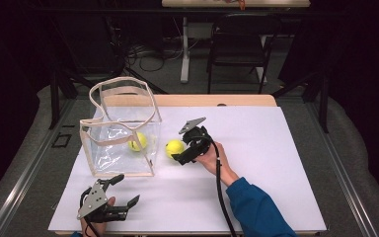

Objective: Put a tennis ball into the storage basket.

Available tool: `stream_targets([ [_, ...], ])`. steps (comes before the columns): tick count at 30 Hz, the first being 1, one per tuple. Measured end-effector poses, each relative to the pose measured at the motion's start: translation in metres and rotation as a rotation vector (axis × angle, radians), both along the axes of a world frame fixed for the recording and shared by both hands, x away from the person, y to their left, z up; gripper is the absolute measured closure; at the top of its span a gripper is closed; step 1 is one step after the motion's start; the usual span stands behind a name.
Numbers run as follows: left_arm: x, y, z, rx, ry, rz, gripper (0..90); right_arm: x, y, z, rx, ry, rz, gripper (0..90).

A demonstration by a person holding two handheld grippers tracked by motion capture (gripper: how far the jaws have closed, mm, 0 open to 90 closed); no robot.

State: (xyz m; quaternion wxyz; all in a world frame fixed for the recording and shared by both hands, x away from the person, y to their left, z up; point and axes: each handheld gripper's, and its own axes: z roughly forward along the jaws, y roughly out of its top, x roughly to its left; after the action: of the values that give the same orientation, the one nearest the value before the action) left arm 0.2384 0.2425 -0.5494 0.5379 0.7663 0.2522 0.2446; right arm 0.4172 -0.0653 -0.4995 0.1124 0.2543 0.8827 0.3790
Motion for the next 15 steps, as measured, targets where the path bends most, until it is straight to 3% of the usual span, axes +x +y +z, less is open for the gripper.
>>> stream_targets([
  [15, -0.002, 0.001, 0.001, 0.005, -0.005, -0.003, 15.9, 0.011, 0.013, -0.015, -0.004, 0.042, 0.0, 0.0],
])
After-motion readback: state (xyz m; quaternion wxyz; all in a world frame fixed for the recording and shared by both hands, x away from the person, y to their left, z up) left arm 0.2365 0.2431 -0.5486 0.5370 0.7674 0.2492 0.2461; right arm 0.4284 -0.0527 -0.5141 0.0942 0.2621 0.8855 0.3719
